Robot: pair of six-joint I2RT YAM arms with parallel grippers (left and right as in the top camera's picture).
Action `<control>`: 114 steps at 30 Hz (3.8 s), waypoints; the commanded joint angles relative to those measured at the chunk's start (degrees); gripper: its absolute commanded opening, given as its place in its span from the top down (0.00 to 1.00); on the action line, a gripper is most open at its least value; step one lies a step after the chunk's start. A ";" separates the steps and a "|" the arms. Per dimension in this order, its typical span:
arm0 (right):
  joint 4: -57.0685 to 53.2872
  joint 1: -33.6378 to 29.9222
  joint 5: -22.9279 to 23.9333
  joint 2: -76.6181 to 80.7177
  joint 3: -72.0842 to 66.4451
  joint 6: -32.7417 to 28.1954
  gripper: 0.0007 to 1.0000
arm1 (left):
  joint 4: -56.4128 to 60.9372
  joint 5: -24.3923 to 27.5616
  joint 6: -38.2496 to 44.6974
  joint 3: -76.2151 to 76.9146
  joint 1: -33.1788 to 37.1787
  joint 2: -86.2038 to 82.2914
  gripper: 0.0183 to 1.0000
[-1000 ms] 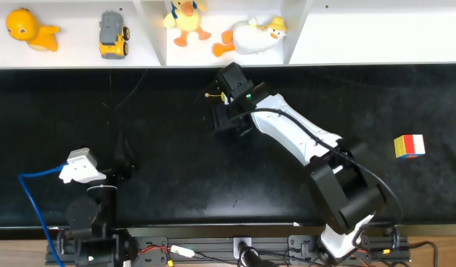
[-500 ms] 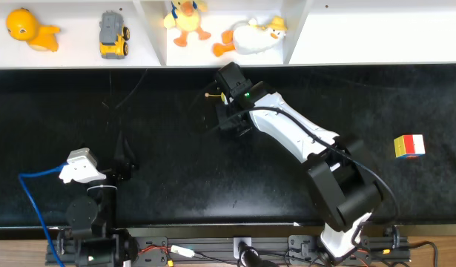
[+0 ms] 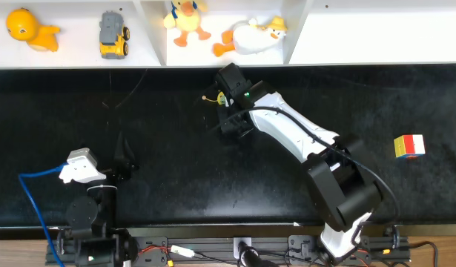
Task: Store Toys
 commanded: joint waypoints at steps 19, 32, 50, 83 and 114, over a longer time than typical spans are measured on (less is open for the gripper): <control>-20.33 2.43 6.84 -17.35 1.51 7.72 0.96 | 0.28 0.59 1.09 -0.55 -0.44 -0.70 0.00; -20.24 -10.19 10.58 -36.96 -11.93 10.78 0.96 | 0.28 0.59 1.09 -0.55 -0.44 -0.70 0.00; -6.43 -34.51 2.23 -33.22 -12.33 -5.60 0.96 | 0.28 0.59 1.09 -0.55 -0.44 -0.70 0.00; 13.31 -39.30 -7.69 -20.20 -7.67 -25.90 0.96 | 0.28 0.59 1.09 -0.55 -0.44 -0.70 0.00; 19.98 -38.32 -7.17 -6.86 1.99 -28.28 0.95 | 0.28 0.59 1.09 -0.55 -0.44 -0.70 0.00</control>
